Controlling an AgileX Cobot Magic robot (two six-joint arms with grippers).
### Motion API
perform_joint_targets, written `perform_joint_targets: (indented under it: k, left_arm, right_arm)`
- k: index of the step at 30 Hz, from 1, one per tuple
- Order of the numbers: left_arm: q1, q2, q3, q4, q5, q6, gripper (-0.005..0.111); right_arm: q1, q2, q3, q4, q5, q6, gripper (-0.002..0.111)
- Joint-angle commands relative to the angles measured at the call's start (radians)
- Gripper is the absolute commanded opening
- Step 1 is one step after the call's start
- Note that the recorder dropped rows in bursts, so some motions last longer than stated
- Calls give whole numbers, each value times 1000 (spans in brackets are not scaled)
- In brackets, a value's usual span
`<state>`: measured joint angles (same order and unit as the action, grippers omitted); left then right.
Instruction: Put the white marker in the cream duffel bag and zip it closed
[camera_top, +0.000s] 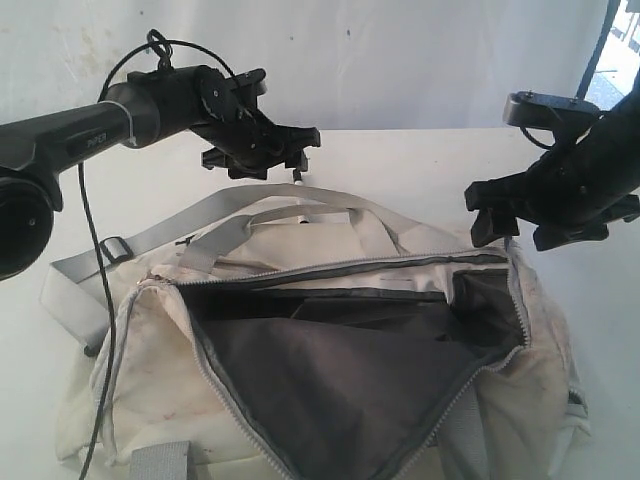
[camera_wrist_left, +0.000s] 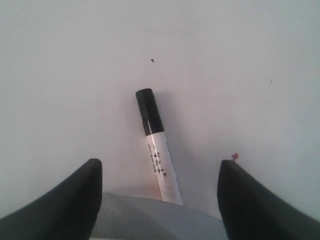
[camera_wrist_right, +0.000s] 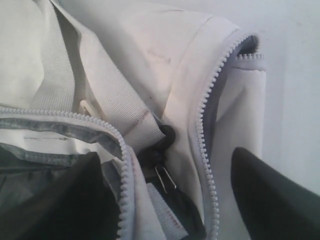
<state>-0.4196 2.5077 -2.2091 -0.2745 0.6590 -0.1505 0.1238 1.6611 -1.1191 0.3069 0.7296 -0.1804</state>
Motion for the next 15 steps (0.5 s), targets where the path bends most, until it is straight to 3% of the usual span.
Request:
perform_joint_targets:
  k: [1, 8, 10, 11, 15]
  left_arm:
    - [-3, -6, -3, 13, 2, -5, 71]
    - [-3, -19, -29, -6, 124, 26, 70]
    - [-1, -19, -55, -9, 184, 16, 65]
    - [1, -19, -67, -8, 215, 16, 59]
    - [37, -38, -108, -6, 380, 27, 14]
  right_arm:
    - [-4, -1, 4, -7, 2, 1, 67]
    - [-4, 1, 4, -5, -11, 1, 67]
    - [-4, 1, 4, -5, -18, 1, 67]
    - [-4, 1, 4, -5, -17, 1, 67]
    - [-4, 1, 2, 15, -29, -11, 65]
